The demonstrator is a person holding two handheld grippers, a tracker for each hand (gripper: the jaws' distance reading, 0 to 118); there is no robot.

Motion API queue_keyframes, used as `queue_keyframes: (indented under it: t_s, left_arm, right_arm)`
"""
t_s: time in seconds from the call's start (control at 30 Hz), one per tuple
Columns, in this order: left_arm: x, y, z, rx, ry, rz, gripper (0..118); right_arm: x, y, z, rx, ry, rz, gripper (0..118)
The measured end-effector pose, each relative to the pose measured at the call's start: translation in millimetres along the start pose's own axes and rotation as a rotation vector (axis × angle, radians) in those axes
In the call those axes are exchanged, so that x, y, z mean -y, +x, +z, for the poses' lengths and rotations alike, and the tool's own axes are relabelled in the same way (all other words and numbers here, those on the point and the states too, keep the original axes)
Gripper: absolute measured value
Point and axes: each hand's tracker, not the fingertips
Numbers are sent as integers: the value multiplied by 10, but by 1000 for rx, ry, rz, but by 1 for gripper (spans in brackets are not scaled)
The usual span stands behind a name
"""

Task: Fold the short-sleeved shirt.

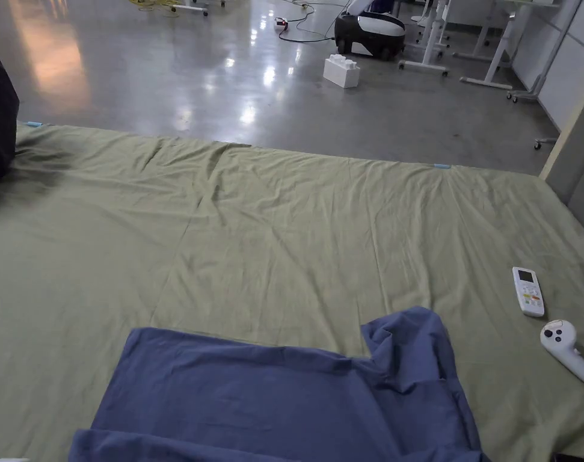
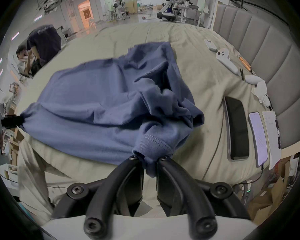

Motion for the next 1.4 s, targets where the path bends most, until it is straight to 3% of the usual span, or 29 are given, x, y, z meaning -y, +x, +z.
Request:
queue_keyframes:
  t_s: [0.23,0.27,0.37,0.43,0.53,0.77,0.83,0.9,0.97,1.0,1.07,1.13,1.3,1.4]
  left_arm:
    - [64,99,-210,-40,-15,-15,7]
    - [50,115,-184,-40,-9,-24,7]
    - [-11,143,-87,-41,-6,-55,9]
    - [-85,179,-1,-61,29,-62,20]
    - [-279,232,151,-64,148,-58,47]
    - [-748,461,370,-76,457,-111,51]
    - [-851,559,448,-102,547,-120,51]
    - [-916,654,514,-113,630,-125,51]
    - [-982,710,575,-129,703,-124,51]
    - [-1006,718,578,-133,729,-126,49]
    - [-1040,753,628,-150,761,-135,39]
    - [-1042,774,638,-160,807,-136,16]
    - [-987,717,673,-146,822,-112,0]
    - [-988,682,645,-150,781,-103,0]
  right_arm:
    - [76,-158,-190,45,11,31,15]
    - [55,-132,-149,51,12,28,20]
    - [-43,-181,-14,90,17,29,56]
    - [-124,-152,144,109,93,32,68]
    - [-321,-183,378,126,206,20,76]
    - [-791,-339,650,138,589,-32,79]
    - [-896,-366,674,140,688,-49,75]
    - [-977,-424,672,171,755,-50,56]
    - [-1049,-453,670,177,821,-58,30]
    - [-1075,-467,678,172,846,-65,24]
    - [-1115,-499,697,166,905,-76,19]
    - [-1140,-543,726,200,954,-68,6]
    - [-1202,-610,821,206,1043,-24,0]
    - [-1245,-638,789,187,1030,-16,0]
